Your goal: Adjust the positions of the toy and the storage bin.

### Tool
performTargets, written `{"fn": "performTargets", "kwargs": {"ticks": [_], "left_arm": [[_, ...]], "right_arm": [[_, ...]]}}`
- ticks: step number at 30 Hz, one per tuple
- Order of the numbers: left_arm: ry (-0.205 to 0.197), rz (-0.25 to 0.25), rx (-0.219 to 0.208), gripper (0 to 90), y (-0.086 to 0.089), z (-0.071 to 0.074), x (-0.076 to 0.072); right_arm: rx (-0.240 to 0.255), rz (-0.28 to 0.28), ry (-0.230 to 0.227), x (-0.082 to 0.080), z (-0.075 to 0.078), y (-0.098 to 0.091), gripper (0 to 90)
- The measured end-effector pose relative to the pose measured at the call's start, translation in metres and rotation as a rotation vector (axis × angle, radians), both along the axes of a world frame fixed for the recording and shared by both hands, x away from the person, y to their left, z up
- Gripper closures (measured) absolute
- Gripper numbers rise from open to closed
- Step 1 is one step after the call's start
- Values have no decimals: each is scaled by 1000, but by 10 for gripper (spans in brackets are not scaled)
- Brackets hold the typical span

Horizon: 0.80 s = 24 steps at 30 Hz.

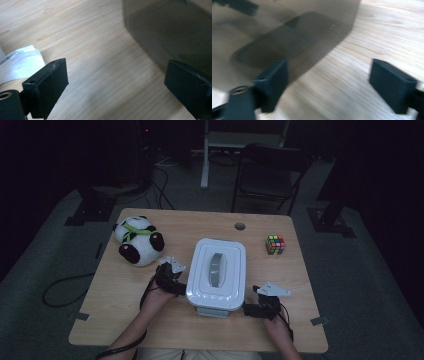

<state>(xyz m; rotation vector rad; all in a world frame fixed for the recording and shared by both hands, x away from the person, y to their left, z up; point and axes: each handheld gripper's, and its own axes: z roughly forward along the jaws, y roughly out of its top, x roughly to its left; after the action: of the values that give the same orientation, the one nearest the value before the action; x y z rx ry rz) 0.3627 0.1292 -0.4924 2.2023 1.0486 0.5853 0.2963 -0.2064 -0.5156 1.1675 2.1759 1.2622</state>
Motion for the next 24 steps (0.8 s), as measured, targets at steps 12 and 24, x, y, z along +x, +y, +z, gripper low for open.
{"fn": "performTargets", "kwargs": {"ticks": [12,24], "left_arm": [[-19,120,-89,56,39,21,21],[-89,279,-122,57,61,54,49]], "right_arm": [[32,-124,35,5,-4,-14,138],[52,-59,27,2,0,5,134]]}}
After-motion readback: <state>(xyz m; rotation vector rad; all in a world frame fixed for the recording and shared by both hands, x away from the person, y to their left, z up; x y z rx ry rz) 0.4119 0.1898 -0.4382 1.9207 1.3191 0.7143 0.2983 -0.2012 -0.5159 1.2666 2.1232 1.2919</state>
